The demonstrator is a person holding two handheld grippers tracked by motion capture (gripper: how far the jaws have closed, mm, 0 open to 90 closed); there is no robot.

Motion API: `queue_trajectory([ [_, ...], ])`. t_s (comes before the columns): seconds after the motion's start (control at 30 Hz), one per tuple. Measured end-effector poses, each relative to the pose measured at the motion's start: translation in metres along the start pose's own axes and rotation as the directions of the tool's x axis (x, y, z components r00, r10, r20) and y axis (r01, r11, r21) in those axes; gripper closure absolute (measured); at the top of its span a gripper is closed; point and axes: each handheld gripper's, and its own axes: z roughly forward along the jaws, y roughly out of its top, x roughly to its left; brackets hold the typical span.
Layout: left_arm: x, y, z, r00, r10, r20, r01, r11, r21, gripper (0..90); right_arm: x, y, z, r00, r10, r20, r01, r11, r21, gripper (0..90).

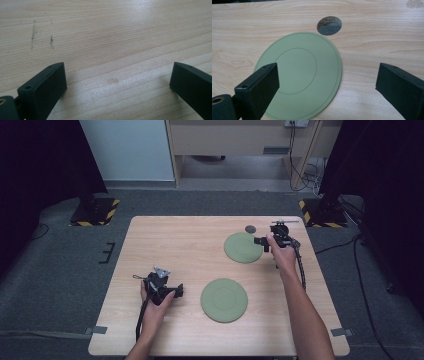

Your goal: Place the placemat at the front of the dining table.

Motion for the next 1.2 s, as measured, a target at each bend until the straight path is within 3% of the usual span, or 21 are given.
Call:
queue_trajectory([
  [0.27,0.000,0.000,0.000,1.0000,0.000,0.000,0.000,1.0000,0.000,0.0,0.014,-0.002,-0.020,0.9994,-0.033,-0.010,0.033,0.999,-0.016,5.2],
  [0.53,0.000,0.000,0.000,1.0000,0.000,0.000,0.000,1.0000,0.000,0.0,0.019,-0.009,-0.031,0.9986,-0.049,-0.023,0.048,0.999,-0.026,4.8],
  [0.7,0.000,0.000,0.000,1.0000,0.000,0.000,0.000,1.0000,0.000,0.0,0.017,-0.017,-0.039,0.9989,-0.041,-0.023,0.040,0.999,-0.034,3.7],
  [1.0,0.000,0.001,0.001,1.0000,-0.004,0.000,0.004,1.0000,0.001,0.0,0.002,-0.033,-0.052,0.9981,-0.046,0.042,0.049,0.996,-0.076,5.0],
  [1.2,0.000,0.001,0.001,1.0000,-0.004,0.000,0.004,1.0000,0.001,0.0,-0.008,-0.045,-0.058,0.9985,-0.047,0.028,0.049,0.995,-0.092,5.2],
])
